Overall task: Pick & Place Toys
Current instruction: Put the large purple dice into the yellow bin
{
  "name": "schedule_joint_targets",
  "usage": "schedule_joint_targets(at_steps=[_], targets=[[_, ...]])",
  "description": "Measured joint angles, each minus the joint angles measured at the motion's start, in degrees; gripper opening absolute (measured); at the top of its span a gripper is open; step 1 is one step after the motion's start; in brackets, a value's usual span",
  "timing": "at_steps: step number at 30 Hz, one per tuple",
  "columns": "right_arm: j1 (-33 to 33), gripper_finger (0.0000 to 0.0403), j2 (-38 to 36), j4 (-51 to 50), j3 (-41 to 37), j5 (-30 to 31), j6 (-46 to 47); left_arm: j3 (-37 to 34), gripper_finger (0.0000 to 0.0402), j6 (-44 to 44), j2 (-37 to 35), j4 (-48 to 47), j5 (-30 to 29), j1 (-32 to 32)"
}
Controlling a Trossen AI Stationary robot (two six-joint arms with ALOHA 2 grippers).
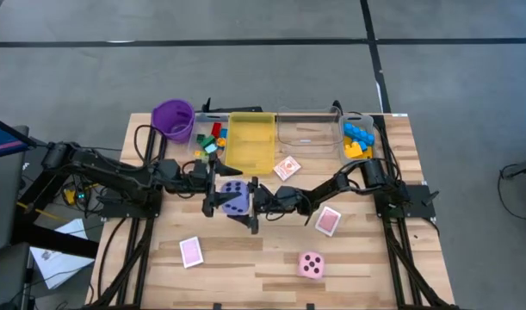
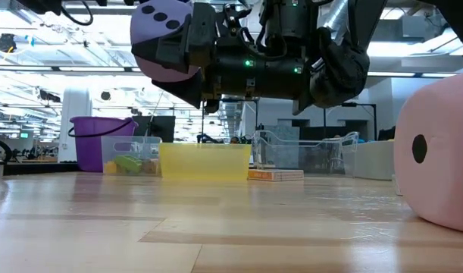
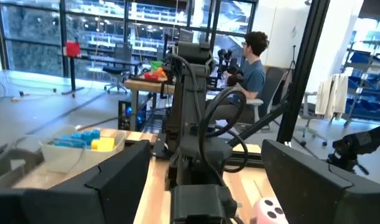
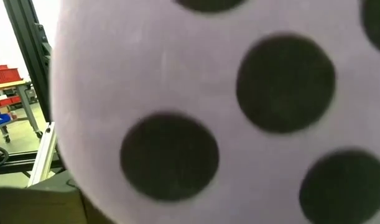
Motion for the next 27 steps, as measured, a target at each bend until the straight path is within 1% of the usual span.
schedule_joint_targets(at_steps=[3,6,10,13,16,19,21,24,27], targets=[[0.0,0.0363,-1.34,-0.94,-0.26,-0.04,0.01,0.12,0.0301,2.94,-1.77,-1.48,-0.1,-0.02],[0.0,0.0363,-4.21,-1.83,-1.05,-0.45,0.0,0.24,0.0301,4.45,-5.17,-5.9,-2.6,-0.04],[0.04,0.0363,-8.28,-2.65,-2.61,-0.46,-0.02,0.24,0.0301,4.65,-12.46,-13.75,-6.98,-0.04],[0.02,0.0363,-11.53,-2.62,-3.15,-0.24,-0.24,0.24,0.0301,3.72,-18.24,-20.13,-9.04,-0.04],[-0.07,0.0363,-14.87,-4.77,-3.15,2.34,-2.84,0.25,0.0301,1.77,-23.03,-26.97,-10.07,-0.02],[-0.07,0.0363,-18.51,-8.58,-3.15,8.28,-6.17,0.24,0.0301,-1.27,-26.06,-35.43,-12.17,-0.02],[-0.07,0.0363,-21.02,-12.2,-3.17,13.41,-8.08,0.24,0.0301,-4.34,-26.85,-41.28,-13.82,-0.02],[-0.07,0.0363,-24.3,-17.68,-3.15,24.85,-9.87,-0.07,0.0301,-8.84,-26.61,-48.34,-16.68,0.0],[-0.4,0.0363,-26.21,-21.85,-3.16,37.47,-10.72,-2.2,0.0301,-12.09,-26.08,-50.48,-18.79,0.0]])
